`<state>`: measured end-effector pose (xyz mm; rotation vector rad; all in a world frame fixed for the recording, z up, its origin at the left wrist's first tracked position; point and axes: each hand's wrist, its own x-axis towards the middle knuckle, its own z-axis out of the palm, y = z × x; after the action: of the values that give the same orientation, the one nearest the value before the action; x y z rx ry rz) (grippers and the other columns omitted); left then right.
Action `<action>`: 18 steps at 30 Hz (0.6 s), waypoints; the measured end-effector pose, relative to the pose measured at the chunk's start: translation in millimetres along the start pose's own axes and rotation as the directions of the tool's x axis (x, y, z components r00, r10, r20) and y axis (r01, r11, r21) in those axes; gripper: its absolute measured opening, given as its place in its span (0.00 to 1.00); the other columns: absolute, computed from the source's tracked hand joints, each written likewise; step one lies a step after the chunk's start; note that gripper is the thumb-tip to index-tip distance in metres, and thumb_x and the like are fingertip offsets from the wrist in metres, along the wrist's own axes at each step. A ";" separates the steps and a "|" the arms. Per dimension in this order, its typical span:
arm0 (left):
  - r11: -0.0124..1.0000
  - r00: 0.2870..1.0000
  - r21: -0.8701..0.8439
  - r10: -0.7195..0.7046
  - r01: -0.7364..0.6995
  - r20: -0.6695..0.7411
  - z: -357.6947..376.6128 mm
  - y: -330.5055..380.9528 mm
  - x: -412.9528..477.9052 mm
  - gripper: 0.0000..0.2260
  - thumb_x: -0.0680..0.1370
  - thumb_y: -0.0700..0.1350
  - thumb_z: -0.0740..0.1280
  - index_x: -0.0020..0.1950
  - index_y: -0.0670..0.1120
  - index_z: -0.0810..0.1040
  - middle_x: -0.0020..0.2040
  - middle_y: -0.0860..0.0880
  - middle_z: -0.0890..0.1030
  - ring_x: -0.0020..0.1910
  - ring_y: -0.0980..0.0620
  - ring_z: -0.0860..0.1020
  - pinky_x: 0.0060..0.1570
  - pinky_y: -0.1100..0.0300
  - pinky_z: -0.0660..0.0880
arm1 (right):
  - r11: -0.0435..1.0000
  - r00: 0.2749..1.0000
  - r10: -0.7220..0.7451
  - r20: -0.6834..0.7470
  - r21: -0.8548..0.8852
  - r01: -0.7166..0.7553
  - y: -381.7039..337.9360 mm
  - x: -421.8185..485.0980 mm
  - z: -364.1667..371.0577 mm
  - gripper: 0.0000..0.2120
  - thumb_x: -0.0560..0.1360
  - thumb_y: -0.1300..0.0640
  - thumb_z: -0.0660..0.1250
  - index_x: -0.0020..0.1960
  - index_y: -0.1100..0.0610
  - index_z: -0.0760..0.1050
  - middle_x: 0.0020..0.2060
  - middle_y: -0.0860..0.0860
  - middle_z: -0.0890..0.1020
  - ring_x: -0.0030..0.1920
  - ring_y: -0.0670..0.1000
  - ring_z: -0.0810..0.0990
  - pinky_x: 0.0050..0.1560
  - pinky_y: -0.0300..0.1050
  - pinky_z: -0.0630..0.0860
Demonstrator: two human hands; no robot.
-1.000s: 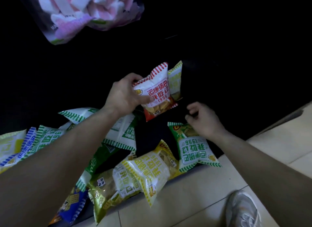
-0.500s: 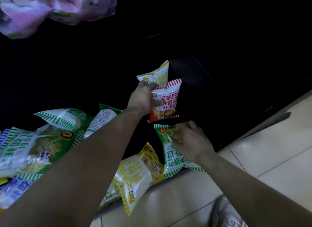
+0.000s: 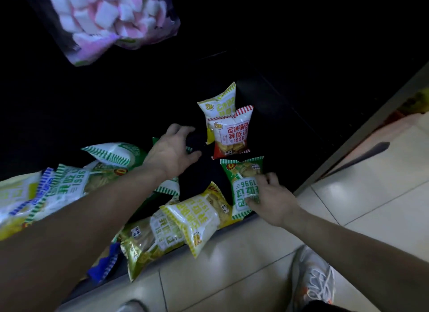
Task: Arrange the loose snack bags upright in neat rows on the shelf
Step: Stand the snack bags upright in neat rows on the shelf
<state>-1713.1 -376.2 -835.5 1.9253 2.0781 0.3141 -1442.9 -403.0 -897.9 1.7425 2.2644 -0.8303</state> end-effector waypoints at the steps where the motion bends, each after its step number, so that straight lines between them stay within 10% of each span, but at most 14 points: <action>1: 1.000 1.000 -0.004 -0.006 0.006 0.017 2.4 -5.4 -14.4 0.31 0.75 0.55 0.70 0.75 0.50 0.65 0.70 0.48 0.66 0.65 0.46 0.72 0.64 0.55 0.70 | 0.998 0.999 0.044 0.003 0.034 -0.044 0.2 -3.5 4.4 0.29 0.79 0.41 0.61 0.72 0.55 0.58 0.66 0.58 0.65 0.58 0.64 0.77 0.55 0.54 0.76; 9: 1.000 0.985 -0.014 -0.009 0.012 0.173 22.3 -9.7 -49.0 0.32 0.77 0.58 0.67 0.77 0.50 0.61 0.73 0.48 0.63 0.66 0.46 0.72 0.63 0.53 0.71 | 0.948 0.960 0.280 0.026 0.151 -0.281 -9.1 3.0 16.1 0.41 0.75 0.33 0.63 0.75 0.59 0.55 0.66 0.62 0.71 0.64 0.65 0.73 0.60 0.57 0.74; 18: 0.991 0.983 -0.119 -0.039 0.061 0.180 41.2 -25.1 -25.2 0.32 0.76 0.56 0.69 0.77 0.49 0.62 0.74 0.47 0.64 0.69 0.46 0.69 0.66 0.53 0.69 | 0.946 0.966 0.074 -0.247 0.324 0.011 -9.2 21.3 -4.2 0.33 0.64 0.47 0.81 0.64 0.49 0.72 0.52 0.48 0.71 0.51 0.50 0.75 0.49 0.45 0.71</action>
<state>-1720.3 -404.9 -881.1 1.7589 1.9415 0.2449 -1457.1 -384.5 -901.0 2.1355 2.3557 -1.0786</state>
